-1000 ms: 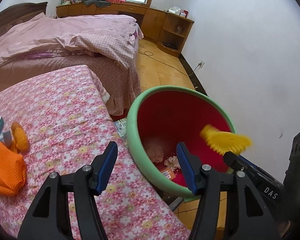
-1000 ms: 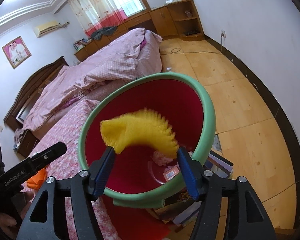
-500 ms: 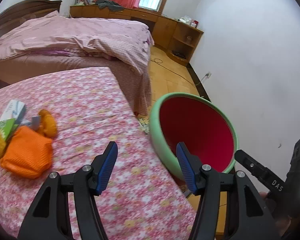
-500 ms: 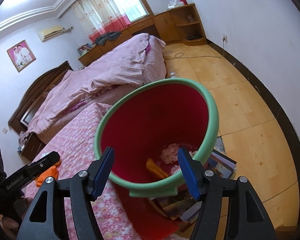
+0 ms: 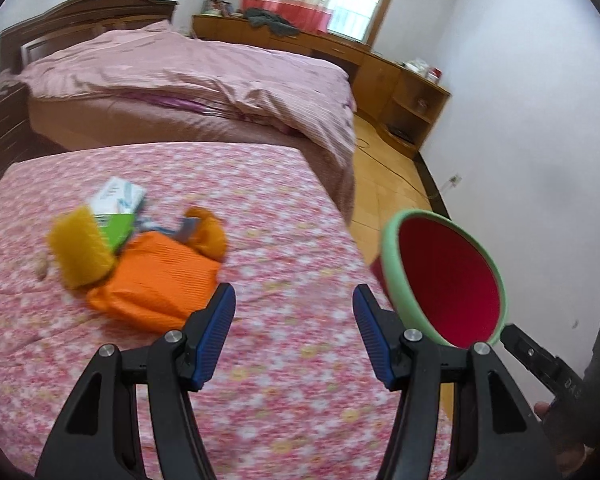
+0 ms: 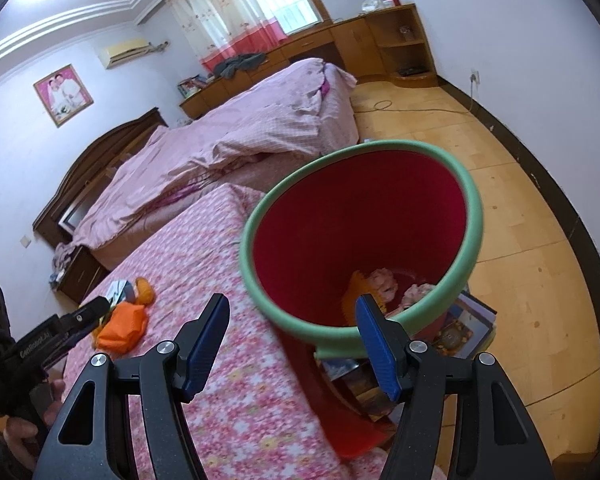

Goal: Collect trash
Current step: 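Grasp a yellow foam net with the left tool, then grasp the orange mesh bag with the right tool while the left tool holds the net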

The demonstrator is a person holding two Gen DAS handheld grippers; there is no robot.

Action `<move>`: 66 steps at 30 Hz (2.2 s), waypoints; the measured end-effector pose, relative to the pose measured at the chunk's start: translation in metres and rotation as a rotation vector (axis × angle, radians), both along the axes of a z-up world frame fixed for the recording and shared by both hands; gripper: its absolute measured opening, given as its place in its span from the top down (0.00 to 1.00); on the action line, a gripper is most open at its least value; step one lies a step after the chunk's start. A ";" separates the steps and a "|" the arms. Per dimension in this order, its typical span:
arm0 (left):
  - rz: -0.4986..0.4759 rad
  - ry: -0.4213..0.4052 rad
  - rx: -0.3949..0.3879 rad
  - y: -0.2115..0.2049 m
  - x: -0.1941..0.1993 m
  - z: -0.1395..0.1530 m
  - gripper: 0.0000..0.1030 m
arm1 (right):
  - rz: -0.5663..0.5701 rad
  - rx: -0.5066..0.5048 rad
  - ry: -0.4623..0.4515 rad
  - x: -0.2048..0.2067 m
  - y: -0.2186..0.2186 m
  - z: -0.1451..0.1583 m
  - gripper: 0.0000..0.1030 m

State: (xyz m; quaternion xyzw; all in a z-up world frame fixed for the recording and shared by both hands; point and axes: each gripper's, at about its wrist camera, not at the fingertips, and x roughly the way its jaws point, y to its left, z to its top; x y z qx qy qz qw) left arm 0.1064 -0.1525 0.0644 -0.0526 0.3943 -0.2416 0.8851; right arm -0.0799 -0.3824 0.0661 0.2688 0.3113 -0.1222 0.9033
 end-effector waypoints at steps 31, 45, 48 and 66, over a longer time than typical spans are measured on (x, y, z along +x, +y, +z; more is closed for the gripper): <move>0.292 0.080 0.022 0.124 0.096 -0.049 0.40 | 0.142 -0.062 0.110 0.056 0.074 -0.015 0.35; 0.248 0.069 -0.065 0.140 0.086 -0.050 0.86 | 0.205 -0.079 0.132 0.074 0.098 -0.020 0.35; 0.238 0.056 -0.085 0.146 0.076 -0.043 0.88 | 0.231 -0.085 0.130 0.081 0.107 -0.018 0.35; 0.313 0.031 -0.108 0.199 0.027 -0.036 0.88 | 0.463 -0.050 0.154 0.153 0.195 -0.031 0.23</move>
